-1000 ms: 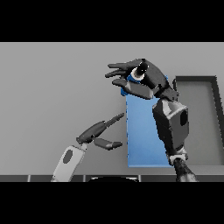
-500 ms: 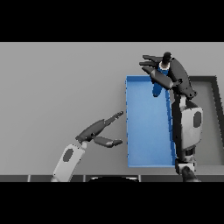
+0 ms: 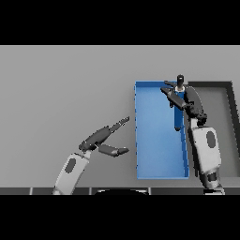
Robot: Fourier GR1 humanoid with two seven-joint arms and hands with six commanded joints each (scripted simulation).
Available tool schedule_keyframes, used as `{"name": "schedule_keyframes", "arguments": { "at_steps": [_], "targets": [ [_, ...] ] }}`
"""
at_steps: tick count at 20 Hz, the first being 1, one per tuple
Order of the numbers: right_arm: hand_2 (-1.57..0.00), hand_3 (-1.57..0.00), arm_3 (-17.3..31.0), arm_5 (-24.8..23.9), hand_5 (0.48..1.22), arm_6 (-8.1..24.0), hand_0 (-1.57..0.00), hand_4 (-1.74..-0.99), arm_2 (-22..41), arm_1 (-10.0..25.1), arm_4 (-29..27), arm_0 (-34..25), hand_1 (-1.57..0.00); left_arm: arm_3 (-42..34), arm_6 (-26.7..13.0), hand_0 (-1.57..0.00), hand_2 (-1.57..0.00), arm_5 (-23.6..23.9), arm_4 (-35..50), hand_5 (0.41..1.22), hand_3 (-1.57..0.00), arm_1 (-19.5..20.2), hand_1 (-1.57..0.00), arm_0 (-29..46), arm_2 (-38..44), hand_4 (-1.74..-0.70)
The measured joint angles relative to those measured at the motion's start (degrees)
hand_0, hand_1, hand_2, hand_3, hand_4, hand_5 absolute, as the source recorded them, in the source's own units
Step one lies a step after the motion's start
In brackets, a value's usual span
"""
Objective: Pick up the blue pipe and place it into the blue bin.
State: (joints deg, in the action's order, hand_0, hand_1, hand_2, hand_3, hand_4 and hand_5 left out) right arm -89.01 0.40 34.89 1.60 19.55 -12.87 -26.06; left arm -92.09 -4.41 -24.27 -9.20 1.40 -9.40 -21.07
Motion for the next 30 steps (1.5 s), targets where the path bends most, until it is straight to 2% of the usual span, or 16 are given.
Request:
{"name": "schedule_keyframes", "arguments": {
  "at_steps": [2, 3, 5, 7, 8, 9, 11, 13, 14, 16, 18, 22, 24, 29, 30],
  "targets": [
    [-1.57, -1.57, 0.8, -4.7, 1.221, 0.0, -1.57, -1.497, 4.3, 3.9, -5.0, 2.3, -1.57, -0.4, 0.9, 0.0, 0.0, 0.1, 0.0, 0.476, 0.0, 0.3, 0.0, 0.1, 0.1, -0.92],
    [-1.57, -1.26, 1.0, -6.8, 1.221, 0.0, -1.57, -1.546, 7.1, 6.4, -7.6, 3.0, -1.57, -0.5, 1.0, 0.0, 0.0, 0.5, -0.8, 0.478, 0.0, 0.0, 0.0, 0.5, -0.6, -0.92],
    [-1.57, -0.8, 1.7, -12.5, 1.221, 0.0, -1.57, -1.616, 13.7, 11.5, -14.3, 2.9, -1.57, -0.3, 0.9, 0.0, 0.0, 0.6, -1.1, 0.481, 0.0, 0.1, 0.0, 0.7, -0.7, -0.92],
    [-1.57, -0.51, 2.3, -17.1, 1.221, 0.0, -1.57, -1.661, 19.6, 16.1, -21.0, 2.1, -1.57, 0.1, 1.4, 0.0, 0.0, 0.8, -1.1, 0.486, 0.0, -0.1, 0.0, 0.5, -0.5, -0.92],
    [-1.57, -0.41, 2.8, -19.5, 1.171, 0.0, -1.57, -1.677, 22.5, 17.7, -24.1, 1.6, -1.57, 0.0, 1.6, 0.0, 0.0, 0.7, -1.1, 0.489, 0.0, 0.3, 0.0, 0.4, -0.4, -0.92],
    [-1.52, -0.45, 3.4, -21.8, 1.161, 0.0, -1.57, -1.626, 25.4, 19.8, -28.2, 0.4, -1.57, -0.2, 1.7, 0.0, 0.0, 0.9, -1.3, 0.491, 0.0, 0.1, 0.0, 0.6, -0.6, -0.92],
    [-0.99, -0.29, 4.4, -25.5, 1.148, 0.1, -1.08, -1.469, 29.7, 21.8, -33.2, -1.7, -1.03, -0.2, 1.0, 0.0, 0.0, 0.8, -0.9, 0.493, 0.0, -0.1, 0.0, 0.0, -0.3, -0.92],
    [-0.63, -0.19, 4.8, -25.7, 1.125, 0.1, -0.69, -1.37, 30.8, 22.8, -34.1, -2.2, -0.66, -0.3, 0.7, 0.0, 0.0, 0.8, -0.9, 0.493, 0.0, -0.1, 0.0, 0.0, -0.4, -0.92],
    [-0.5, -0.15, 5.8, -27.5, 1.108, 0.1, -0.55, -1.339, 32.8, 24.7, -36.1, -3.4, -0.52, 0.1, 0.2, 0.0, 0.0, 0.9, -1.1, 0.494, 0.0, -0.5, 0.0, -0.1, -0.5, -0.93],
    [-0.32, -0.09, 5.9, -25.5, 1.01, 0.0, -0.35, -1.279, 36.5, 26.6, -35.2, -5.6, -0.34, 0.1, 0.9, 0.0, 0.0, 0.6, -0.9, 0.494, 0.0, -0.2, 0.0, 0.3, -0.5, -0.92],
    [-0.21, -0.06, 5.9, -23.5, 0.913, 0.1, -0.23, -1.233, 44.3, 30.6, -33.5, -9.7, -0.21, -0.1, 0.6, 0.0, 0.0, 0.8, -0.8, 0.496, 0.0, -0.2, 0.0, 0.0, -0.4, -0.93],
    [-0.08, -0.02, 6.2, -19.7, 0.788, 0.1, -0.09, -1.175, 51.5, 33.1, -34.6, -13.8, -0.09, -0.1, 0.3, 0.0, 0.0, 0.7, -0.7, 0.496, 0.0, -0.5, 0.0, 0.2, -0.6, -0.93],
    [-0.05, -0.02, 6.6, -19.2, 0.759, 0.1, -0.06, -1.144, 54.6, 34.0, -35.4, -16.1, -0.06, -0.3, 0.7, 0.0, 0.0, 0.8, -1.0, 0.496, 0.0, -0.3, 0.0, 0.5, -0.7, -0.93],
    [-0.02, 0.0, 6.6, -18.0, 0.714, -0.2, -0.02, -1.084, 56.4, 34.2, -35.3, -17.1, -0.02, 0.1, 0.1, 0.0, 0.0, 1.0, -1.2, 0.495, 0.0, -0.6, 0.0, 0.3, -0.7, -0.93],
    [-0.02, 0.0, 5.9, -17.0, 0.713, 0.1, -0.02, -1.084, 56.6, 35.2, -35.6, -17.5, -0.02, -0.2, 1.1, 0.0, 0.0, 0.9, -1.4, 0.496, 0.0, -0.1, 0.0, 1.3, -1.0, -0.93]
  ]
}}
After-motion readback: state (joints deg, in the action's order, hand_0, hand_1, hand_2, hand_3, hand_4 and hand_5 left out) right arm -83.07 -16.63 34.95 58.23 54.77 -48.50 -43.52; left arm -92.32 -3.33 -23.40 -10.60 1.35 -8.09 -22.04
